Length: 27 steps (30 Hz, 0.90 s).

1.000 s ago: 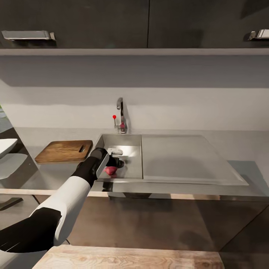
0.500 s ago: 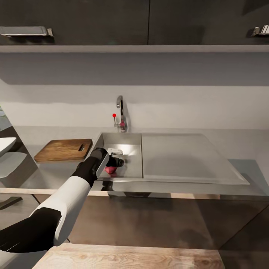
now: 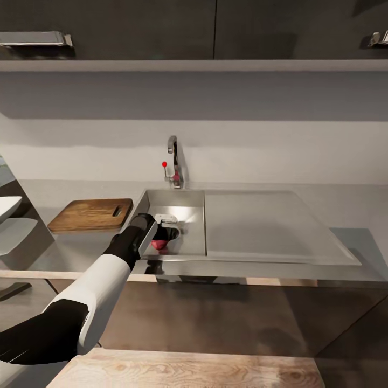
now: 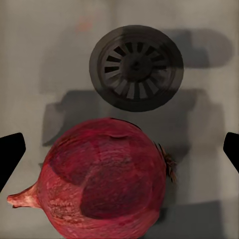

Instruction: In the kitchen, take the Vidalia onion out of the sink, dice it on the chopping board with the paring knife, put the diced onion into the bowl on the countertop, then place both the paring knife and the chopping board into the sink.

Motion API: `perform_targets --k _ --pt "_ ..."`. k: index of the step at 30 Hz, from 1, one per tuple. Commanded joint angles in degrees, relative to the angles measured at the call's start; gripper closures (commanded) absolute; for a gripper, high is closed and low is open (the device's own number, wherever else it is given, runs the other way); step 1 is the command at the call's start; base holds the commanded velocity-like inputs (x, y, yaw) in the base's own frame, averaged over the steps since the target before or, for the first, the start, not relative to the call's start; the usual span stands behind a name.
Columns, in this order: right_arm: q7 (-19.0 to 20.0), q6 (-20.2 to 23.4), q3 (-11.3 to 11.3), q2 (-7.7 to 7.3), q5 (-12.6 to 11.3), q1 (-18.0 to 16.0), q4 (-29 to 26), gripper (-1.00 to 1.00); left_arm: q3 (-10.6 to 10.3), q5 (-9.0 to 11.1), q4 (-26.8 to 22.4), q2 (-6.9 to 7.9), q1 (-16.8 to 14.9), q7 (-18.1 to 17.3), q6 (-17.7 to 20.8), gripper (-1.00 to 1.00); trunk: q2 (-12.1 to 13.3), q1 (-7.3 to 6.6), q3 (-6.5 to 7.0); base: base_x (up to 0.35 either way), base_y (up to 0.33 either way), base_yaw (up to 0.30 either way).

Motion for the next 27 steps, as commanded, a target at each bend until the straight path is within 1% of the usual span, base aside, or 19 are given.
perform_targets --k 1,19,27 --pt "0.0 -0.21 -0.01 0.0 -0.23 -0.03 0.03 -1.0 -0.18 0.41 -0.04 0.04 -0.03 0.34 0.23 -1.0 -0.03 0.0 -0.1 0.0 0.0 0.0" --pt "-0.04 -0.21 -0.01 0.0 -0.23 -0.03 0.03 -1.0 -0.18 0.4 1.11 0.05 -0.03 0.34 0.23 -1.0 -0.03 0.0 -1.01 0.0 0.0 0.0" --pt "-0.04 -0.23 -0.01 0.0 -0.23 -0.03 0.03 -1.0 -0.18 0.4 1.17 0.05 -0.03 0.34 0.23 -1.0 -0.03 0.0 -1.1 0.0 0.0 0.0"
